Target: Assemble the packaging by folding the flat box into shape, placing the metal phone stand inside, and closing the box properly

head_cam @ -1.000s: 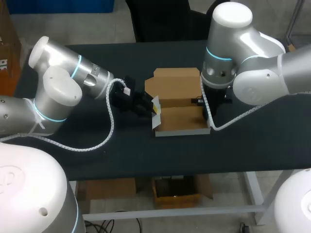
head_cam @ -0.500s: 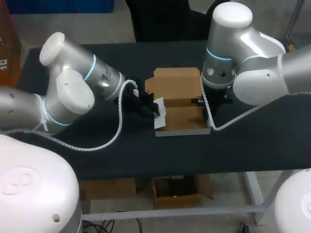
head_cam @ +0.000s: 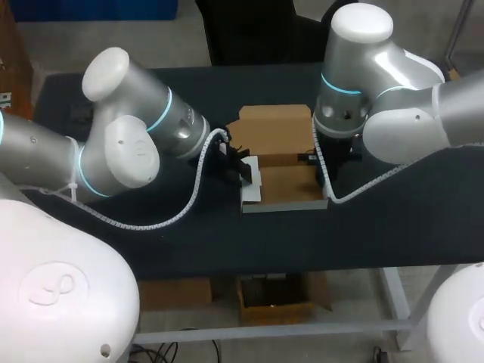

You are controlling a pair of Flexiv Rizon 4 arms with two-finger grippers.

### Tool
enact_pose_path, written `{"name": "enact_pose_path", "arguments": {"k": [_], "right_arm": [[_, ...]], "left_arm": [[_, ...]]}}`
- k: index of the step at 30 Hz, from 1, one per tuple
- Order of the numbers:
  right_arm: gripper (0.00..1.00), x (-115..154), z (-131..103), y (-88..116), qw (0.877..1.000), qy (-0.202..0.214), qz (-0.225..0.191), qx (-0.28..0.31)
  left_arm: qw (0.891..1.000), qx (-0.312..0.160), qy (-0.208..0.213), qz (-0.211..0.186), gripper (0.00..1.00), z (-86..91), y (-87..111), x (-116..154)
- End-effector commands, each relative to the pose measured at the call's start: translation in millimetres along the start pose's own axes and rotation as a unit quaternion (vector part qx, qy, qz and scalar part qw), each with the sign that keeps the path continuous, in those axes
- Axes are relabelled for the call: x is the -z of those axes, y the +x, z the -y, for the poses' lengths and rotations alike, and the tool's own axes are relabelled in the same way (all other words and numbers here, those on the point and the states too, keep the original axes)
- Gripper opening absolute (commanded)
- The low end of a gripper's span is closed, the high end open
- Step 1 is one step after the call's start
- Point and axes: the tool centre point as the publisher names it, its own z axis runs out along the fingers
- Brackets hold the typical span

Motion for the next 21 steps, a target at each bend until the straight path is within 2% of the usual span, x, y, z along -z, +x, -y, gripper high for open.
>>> {"name": "enact_pose_path", "arguments": {"k": [1,8,14,21], "right_arm": [[0.0,0.4,0.0,1.9,1.0,0.0,0.001,0.0],[0.0,0.4,0.0,1.9,1.0,0.0,0.001,0.0],[0.0,0.4,0.0,1.9,1.0,0.0,0.001,0.0],[0.0,0.4,0.0,1.9,1.0,0.0,0.001,0.0]], "left_arm": [[0.994,0.0,-0.002,0.105,0.3,2.3,4.5,-8.6],[0.989,0.0,-0.001,0.151,0.28,6.1,4.5,-15.4],[0.979,-0.001,0.005,0.205,0.25,7.9,4.1,-23.5],[0.97,0.002,-0.002,0.245,0.23,12.0,-2.0,-31.7]]}}
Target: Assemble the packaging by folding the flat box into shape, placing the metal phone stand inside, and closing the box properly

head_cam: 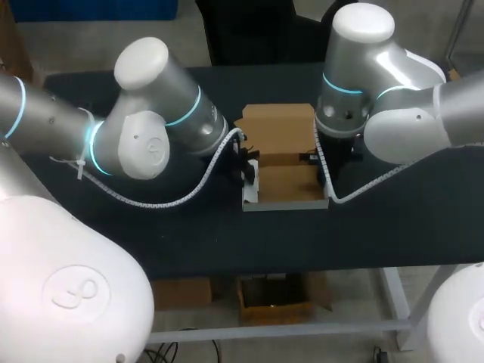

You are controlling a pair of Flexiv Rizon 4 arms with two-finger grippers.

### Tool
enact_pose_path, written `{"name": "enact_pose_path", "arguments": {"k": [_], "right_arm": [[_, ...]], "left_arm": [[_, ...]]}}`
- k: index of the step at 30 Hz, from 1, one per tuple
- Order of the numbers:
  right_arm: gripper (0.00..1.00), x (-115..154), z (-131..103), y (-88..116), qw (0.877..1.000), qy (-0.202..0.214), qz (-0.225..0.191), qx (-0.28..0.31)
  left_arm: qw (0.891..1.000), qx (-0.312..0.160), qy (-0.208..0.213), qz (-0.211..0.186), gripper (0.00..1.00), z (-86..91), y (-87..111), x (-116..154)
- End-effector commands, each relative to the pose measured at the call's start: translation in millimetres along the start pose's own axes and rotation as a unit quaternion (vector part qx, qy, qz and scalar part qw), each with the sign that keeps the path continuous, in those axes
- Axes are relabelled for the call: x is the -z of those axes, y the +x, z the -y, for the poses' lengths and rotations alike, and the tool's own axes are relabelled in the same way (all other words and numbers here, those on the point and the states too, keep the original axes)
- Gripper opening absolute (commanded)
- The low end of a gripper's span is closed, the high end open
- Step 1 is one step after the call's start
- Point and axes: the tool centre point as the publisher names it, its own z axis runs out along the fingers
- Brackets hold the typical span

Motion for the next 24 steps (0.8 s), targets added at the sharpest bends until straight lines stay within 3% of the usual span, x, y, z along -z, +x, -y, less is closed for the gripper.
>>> {"name": "enact_pose_path", "arguments": {"k": [1,8,15,24], "right_arm": [[0.0,0.1,0.3,4.2,1.0,0.001,0.0,0.0],[0.0,0.1,0.3,4.2,1.0,0.001,0.0,0.0],[0.0,0.1,0.3,4.2,1.0,0.001,0.0,0.0],[0.0,0.1,0.3,4.2,1.0,0.001,0.0,0.0]], "left_arm": [[0.984,0.002,-0.005,0.176,0.22,5.5,4.3,-18.3],[0.978,0.008,-0.004,0.209,0.16,10.0,-1.9,-22.3],[0.97,0.012,0.001,0.243,0.0,12.0,-5.4,-21.4],[0.956,0.013,0.005,0.293,0.0,11.9,-8.7,-22.0]]}}
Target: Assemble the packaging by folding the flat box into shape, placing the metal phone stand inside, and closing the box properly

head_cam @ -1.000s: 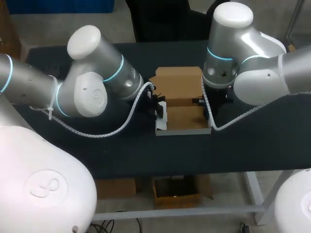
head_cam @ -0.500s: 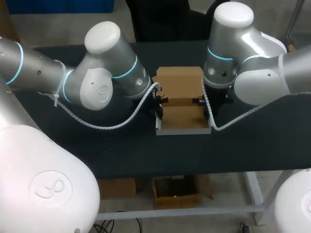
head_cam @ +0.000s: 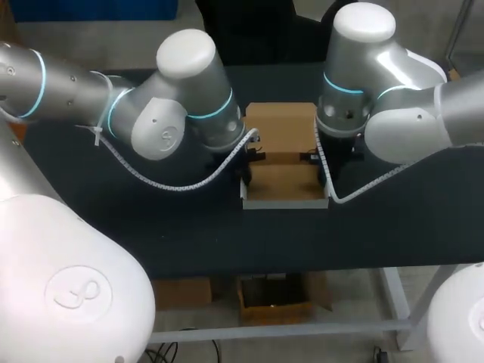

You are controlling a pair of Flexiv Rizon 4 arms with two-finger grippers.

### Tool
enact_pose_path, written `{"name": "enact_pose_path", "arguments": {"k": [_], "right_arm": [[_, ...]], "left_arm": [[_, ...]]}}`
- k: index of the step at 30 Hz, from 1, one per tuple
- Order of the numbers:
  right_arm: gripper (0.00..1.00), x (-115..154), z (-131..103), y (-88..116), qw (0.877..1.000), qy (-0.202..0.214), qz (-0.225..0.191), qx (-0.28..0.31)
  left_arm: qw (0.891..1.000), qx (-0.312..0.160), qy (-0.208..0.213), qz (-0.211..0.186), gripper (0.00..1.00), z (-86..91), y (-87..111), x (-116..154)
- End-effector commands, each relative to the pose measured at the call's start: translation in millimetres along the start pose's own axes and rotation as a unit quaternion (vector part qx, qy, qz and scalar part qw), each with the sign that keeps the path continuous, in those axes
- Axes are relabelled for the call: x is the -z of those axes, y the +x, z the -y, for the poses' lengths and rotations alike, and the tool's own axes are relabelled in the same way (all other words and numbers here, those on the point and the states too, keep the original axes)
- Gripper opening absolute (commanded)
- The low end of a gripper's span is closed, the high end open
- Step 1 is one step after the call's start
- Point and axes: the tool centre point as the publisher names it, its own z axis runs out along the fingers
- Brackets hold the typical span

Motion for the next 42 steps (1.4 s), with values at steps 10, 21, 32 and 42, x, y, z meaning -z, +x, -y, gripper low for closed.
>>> {"name": "enact_pose_path", "arguments": {"k": [10,21,32,42], "right_arm": [[0.17,1.8,0.9,5.9,1.0,-0.004,0.001,0.002],[1.0,23.9,7.4,12.3,0.998,-0.037,-0.03,0.03],[1.0,41.2,13.3,5.8,0.993,-0.053,-0.091,0.06],[1.0,61.4,19.0,-12.6,0.975,-0.067,-0.157,0.144]], "left_arm": [[0.975,0.001,0.002,0.22,0.0,-1.2,2.0,-4.8],[0.976,0.001,0.002,0.218,0.0,-3.9,-11.6,7.7],[0.977,-0.01,0.012,0.215,0.0,-5.9,-23.5,16.1],[0.978,-0.016,0.01,0.207,0.0,-6.5,-39.3,18.0]]}}
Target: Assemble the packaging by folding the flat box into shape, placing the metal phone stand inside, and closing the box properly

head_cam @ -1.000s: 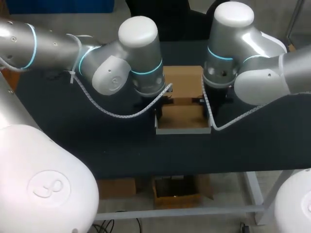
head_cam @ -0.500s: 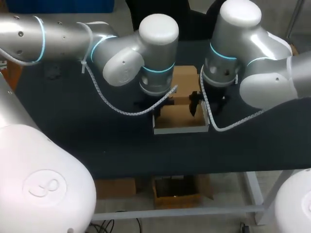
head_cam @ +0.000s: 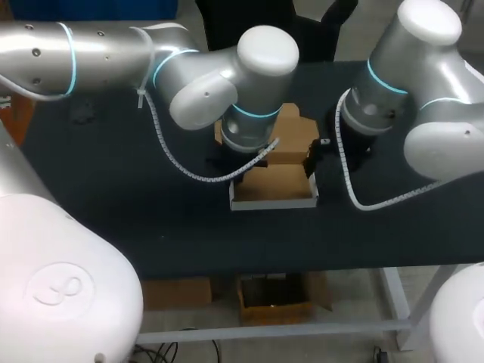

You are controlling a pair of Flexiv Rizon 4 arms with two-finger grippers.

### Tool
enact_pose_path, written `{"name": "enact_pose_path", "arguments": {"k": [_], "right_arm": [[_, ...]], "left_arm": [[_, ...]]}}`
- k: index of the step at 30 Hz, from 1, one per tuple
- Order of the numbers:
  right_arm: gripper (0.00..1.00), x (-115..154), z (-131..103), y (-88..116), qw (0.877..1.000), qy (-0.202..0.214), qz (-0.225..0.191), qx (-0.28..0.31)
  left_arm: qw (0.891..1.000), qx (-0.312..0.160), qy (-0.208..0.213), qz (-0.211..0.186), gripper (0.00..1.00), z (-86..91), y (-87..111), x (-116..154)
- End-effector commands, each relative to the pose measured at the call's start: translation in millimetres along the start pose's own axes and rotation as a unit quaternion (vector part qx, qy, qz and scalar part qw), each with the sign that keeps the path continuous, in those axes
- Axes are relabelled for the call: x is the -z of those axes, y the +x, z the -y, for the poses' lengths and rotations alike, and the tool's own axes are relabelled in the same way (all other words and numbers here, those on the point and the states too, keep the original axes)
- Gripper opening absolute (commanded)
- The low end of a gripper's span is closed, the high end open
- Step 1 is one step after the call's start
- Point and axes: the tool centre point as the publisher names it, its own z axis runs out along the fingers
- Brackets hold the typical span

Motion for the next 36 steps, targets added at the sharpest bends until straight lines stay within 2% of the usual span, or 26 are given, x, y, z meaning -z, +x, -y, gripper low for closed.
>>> {"name": "enact_pose_path", "arguments": {"k": [1,7,9,13,18,24,27,32,34,36], "right_arm": [[1.0,17.0,10.9,-10.6,0.997,-0.005,-0.06,0.039],[1.0,30.1,16.5,-18.9,0.988,-0.022,-0.099,0.114],[1.0,34.3,19.1,-17.9,0.986,-0.029,-0.099,0.131],[1.0,41.2,24.7,-18.5,0.973,-0.043,-0.13,0.184],[1.0,50.3,31.0,-20.5,0.963,-0.052,-0.141,0.224],[1.0,66.7,40.7,-24.7,0.943,-0.068,-0.159,0.284],[1.0,74.4,46.1,-28.0,0.931,-0.077,-0.169,0.313],[1.0,81.5,53.6,-30.4,0.923,-0.082,-0.16,0.341],[1.0,82.4,55.2,-29.9,0.918,-0.082,-0.161,0.352],[1.0,83.1,56.9,-29.1,0.914,-0.082,-0.158,0.364]], "left_arm": [[1.0,-0.001,-0.001,0.006,0.0,-0.2,-3.2,-1.0],[1.0,-0.002,-0.002,-0.002,0.0,-1.5,-9.6,-1.9],[1.0,-0.005,-0.003,-0.001,0.0,-1.8,-10.8,-2.1],[1.0,-0.012,-0.005,-0.002,0.0,-2.1,-12.9,-1.3],[1.0,-0.025,-0.009,-0.007,0.0,-3.0,-17.2,-0.6],[0.999,-0.043,-0.013,-0.015,0.0,-3.4,-20.3,0.0],[0.999,-0.047,-0.014,-0.006,0.0,-3.5,-21.2,-0.4],[0.999,-0.036,-0.016,0.026,0.0,-4.5,-22.3,-3.7],[0.999,-0.032,-0.018,0.024,0.0,-4.6,-22.9,-5.1],[0.999,-0.024,-0.006,0.039,0.0,-4.9,-23.0,-6.1]]}}
